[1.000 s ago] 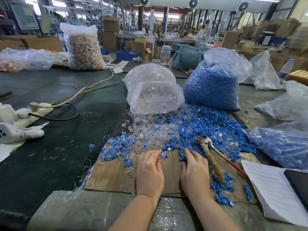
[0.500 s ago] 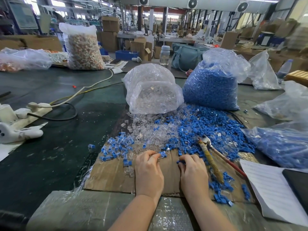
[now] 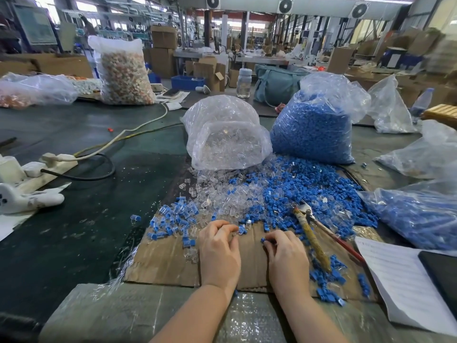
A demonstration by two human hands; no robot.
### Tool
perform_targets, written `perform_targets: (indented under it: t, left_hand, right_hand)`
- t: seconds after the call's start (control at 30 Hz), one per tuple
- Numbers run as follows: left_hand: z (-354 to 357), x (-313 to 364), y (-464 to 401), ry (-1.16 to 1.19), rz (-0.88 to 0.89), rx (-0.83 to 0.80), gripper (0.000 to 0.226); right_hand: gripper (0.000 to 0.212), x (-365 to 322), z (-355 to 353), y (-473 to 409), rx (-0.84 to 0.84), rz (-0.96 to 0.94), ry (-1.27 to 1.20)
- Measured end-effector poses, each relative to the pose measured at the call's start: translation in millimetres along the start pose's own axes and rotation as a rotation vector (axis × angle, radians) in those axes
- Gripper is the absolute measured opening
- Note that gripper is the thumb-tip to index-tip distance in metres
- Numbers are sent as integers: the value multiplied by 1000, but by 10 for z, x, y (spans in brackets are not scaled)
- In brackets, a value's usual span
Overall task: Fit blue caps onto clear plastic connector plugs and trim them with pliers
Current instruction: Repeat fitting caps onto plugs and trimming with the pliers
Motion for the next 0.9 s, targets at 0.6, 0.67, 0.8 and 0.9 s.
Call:
perform_targets:
  t: [0.6, 0.67, 0.8, 0.9]
  left_hand:
    - [176, -51, -333, -374, 0, -229, 18]
    - [170, -43, -338, -373, 15, -228, 14]
    - [133, -9, -335, -330, 37, -202, 10]
    - [93, 56, -289, -136, 20, -167, 3]
  right_hand:
    - [9, 34, 31, -15, 12, 33, -16]
    - [9, 36, 30, -14, 5, 29, -12]
    - [7, 27, 15, -16, 1, 25, 8]
    - [4, 9, 13, -10, -3, 23, 17]
Point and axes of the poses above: each hand's wrist, its own y-axis away from the middle knuckle, its own z-axis out of the palm, x = y × z, the point moved 4 cm from there along -y, towards the middle knuckle, and after that the axes turned 6 degrees about y, right-handed, at the moved point
